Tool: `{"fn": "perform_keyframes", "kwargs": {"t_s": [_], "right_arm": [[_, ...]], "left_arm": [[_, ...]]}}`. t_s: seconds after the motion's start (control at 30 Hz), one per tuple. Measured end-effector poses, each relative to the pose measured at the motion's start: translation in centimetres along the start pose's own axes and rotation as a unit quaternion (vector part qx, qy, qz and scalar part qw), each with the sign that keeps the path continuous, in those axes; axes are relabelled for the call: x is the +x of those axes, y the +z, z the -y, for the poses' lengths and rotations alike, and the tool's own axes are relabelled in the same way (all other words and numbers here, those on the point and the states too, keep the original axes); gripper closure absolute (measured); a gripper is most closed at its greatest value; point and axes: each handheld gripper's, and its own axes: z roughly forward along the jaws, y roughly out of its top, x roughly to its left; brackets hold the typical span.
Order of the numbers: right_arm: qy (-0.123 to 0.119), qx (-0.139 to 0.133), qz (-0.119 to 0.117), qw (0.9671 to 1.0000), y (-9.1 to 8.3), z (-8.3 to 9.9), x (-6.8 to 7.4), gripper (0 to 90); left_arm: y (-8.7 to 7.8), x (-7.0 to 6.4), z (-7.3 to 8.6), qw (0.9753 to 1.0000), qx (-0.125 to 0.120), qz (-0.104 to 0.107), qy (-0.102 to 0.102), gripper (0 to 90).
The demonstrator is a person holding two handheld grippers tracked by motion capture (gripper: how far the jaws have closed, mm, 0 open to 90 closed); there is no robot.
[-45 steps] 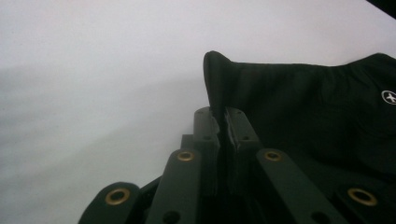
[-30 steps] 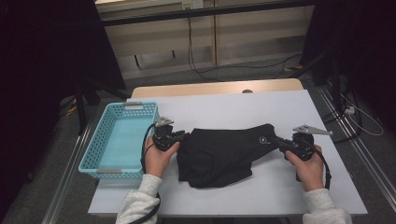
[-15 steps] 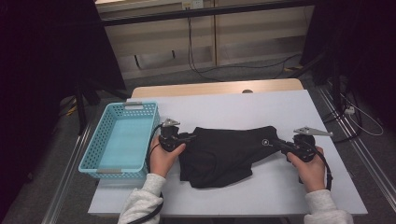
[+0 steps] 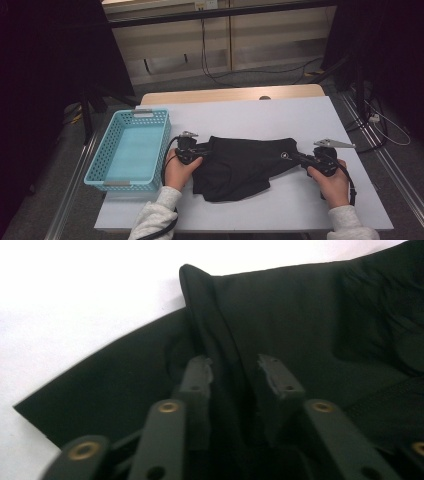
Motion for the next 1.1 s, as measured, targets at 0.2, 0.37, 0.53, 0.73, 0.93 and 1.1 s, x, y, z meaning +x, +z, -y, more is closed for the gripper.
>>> {"fn": "perform_keyframes", "kwargs": {"t_s": [0.2,0.37,0.53,0.73,0.93,1.1], "right_arm": [[0.004,-0.006,-0.004,1.0,-0.2,0.0,-0.1,82.9],[-0.001,-0.01,-0.008,0.9999,-0.3,0.0,0.0,82.9],[0.002,-0.025,-0.021,0.9995,-0.5,-0.4,0.2,82.9],[-0.013,-0.03,-0.029,0.999,-0.4,-0.7,0.7,82.8],[-0.012,-0.033,-0.029,0.999,-0.3,-0.9,0.7,82.6],[-0.014,-0.031,-0.029,0.999,-0.2,-0.9,0.8,82.7]], "left_arm": [[-0.4,0.1,-0.2,0.9999,-0.007,0.005,-0.01,85.6],[-1.2,0.3,-0.6,0.9995,-0.026,0.006,-0.017,86.3],[-2.8,0.6,-0.9,0.9981,-0.059,0.006,-0.015,86.4],[-3.4,0.8,-0.8,0.9978,-0.064,0.001,-0.012,86.4],[-3.7,0.8,-0.8,0.998,-0.062,0.003,-0.008,86.4],[-3.8,0.8,-0.8,0.9979,-0.064,0.003,-0.009,86.5]]}}
